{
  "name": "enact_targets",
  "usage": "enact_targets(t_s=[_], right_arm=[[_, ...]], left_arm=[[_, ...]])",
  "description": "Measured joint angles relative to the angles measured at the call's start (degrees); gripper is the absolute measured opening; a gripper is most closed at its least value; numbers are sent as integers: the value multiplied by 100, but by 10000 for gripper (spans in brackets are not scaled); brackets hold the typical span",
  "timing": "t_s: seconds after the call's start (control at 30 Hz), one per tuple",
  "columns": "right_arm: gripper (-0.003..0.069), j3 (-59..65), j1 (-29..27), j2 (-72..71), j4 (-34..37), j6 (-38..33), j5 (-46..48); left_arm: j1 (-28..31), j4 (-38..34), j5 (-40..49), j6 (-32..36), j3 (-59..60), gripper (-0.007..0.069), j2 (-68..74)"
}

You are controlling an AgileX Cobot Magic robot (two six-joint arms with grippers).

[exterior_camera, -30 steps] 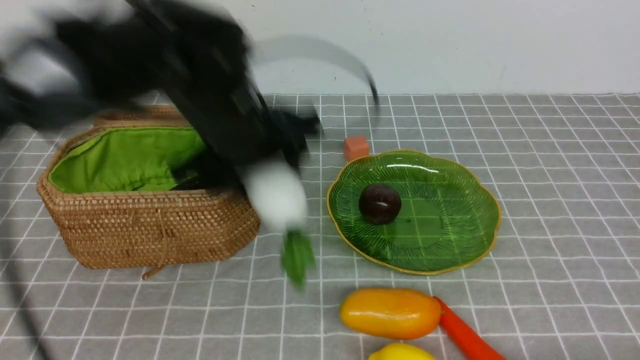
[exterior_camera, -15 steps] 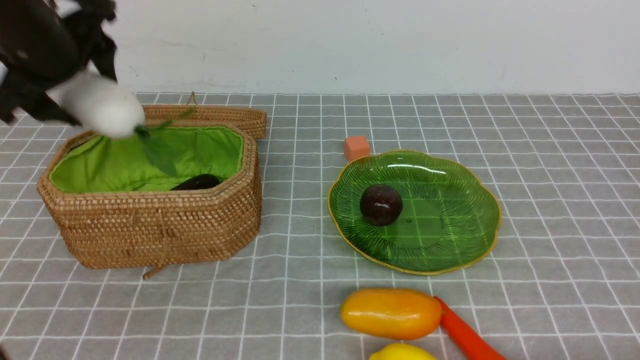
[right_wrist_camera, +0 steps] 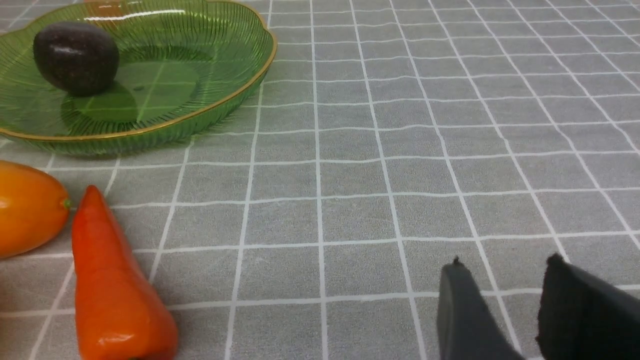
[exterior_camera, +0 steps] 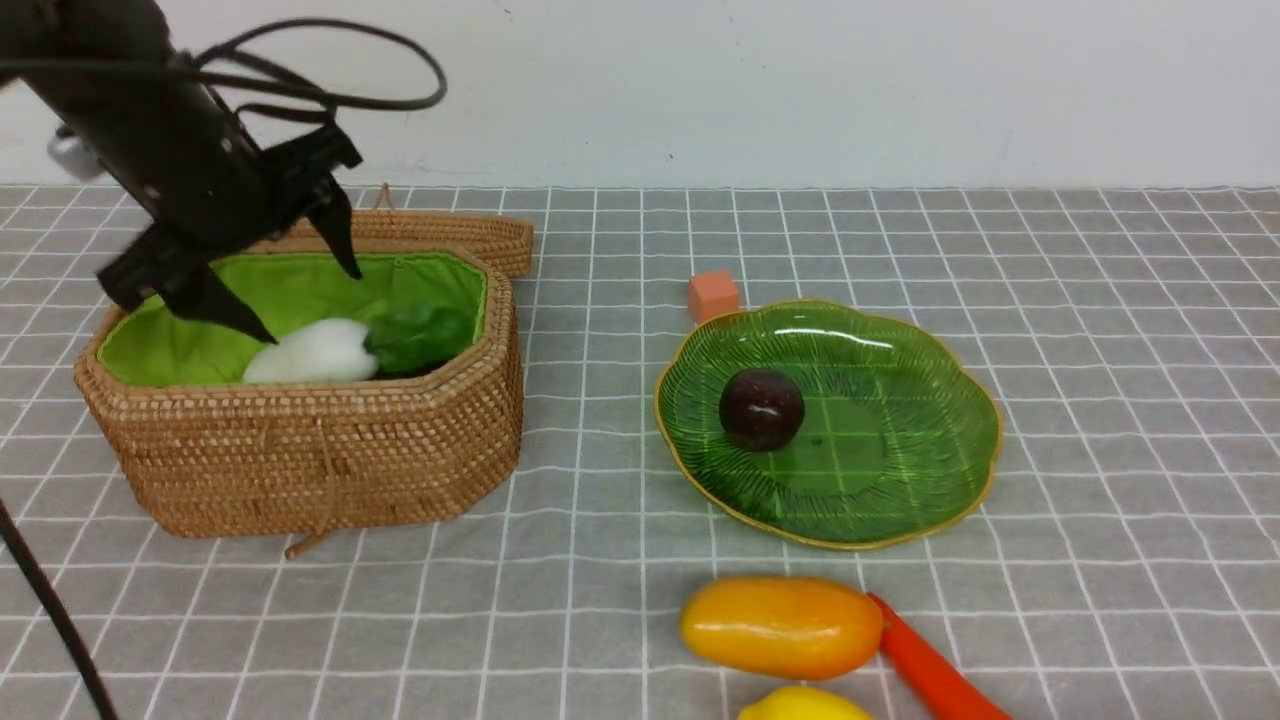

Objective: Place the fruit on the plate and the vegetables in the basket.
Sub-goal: Take a daikon with your left arm and place it on the basket on the left, then use the right arm to grab a lemon and put it into the right plate

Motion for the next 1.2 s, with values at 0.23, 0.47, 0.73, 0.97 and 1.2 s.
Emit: enact_targets(t_s=[0.23, 0.47, 0.73, 0.97, 1.2], right_arm=[[241, 0, 0, 0, 0, 0, 0], [241, 0, 0, 0, 0, 5, 0], [241, 0, 0, 0, 0, 5, 0], [241, 0, 0, 0, 0, 0, 0], [241, 0, 0, 0, 0, 0, 0]], left_arm=[[0, -3, 372, 923, -200, 330, -1173], [0, -24, 376, 1299, 1734, 14, -3955], [0, 36, 35, 1872, 5087, -13, -6220], [-335, -17, -658, 1872, 6247, -13, -7565], [-608, -162, -381, 1872, 6301, -13, -8178]])
